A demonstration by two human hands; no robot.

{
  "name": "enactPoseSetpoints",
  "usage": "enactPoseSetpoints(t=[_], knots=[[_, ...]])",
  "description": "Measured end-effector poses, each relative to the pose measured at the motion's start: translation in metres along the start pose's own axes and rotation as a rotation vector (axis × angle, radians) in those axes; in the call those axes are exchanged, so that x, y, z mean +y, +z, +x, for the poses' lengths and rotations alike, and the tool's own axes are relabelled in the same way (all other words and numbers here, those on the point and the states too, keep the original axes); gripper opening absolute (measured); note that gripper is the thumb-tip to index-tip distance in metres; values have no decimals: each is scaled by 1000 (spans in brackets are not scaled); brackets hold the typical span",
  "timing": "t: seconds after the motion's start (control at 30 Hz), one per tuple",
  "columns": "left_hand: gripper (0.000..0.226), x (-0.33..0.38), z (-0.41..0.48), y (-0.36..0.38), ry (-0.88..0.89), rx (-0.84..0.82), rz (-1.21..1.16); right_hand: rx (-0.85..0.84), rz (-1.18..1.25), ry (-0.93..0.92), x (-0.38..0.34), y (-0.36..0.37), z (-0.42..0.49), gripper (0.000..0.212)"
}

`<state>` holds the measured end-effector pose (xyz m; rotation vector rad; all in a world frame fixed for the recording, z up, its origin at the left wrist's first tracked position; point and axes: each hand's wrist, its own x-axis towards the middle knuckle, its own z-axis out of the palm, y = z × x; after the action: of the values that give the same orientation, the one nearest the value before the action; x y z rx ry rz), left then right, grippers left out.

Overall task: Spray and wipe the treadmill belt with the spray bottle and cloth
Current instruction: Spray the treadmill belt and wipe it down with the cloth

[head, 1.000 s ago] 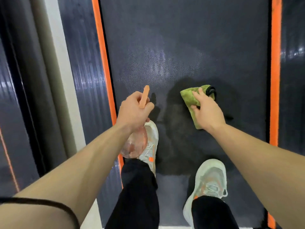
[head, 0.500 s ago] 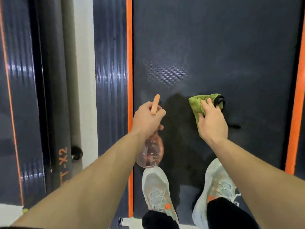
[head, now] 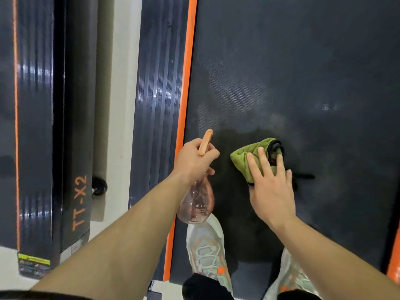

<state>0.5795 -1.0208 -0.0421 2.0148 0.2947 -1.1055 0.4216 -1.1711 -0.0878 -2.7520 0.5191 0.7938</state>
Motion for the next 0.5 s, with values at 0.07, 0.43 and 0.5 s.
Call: enactPoseSetpoints(t=[0.07,0.43,0.5], knots=[[10,-7,-3,-1,-30,55,15,1,5,-19,4,0,0,90],[14,-24,-30,-4,-121,-103,-72,84,65,69,4,14,-15,83],[16,-21,-31,3,-83,-132,-6,98,118,227,11,23,-28,80]])
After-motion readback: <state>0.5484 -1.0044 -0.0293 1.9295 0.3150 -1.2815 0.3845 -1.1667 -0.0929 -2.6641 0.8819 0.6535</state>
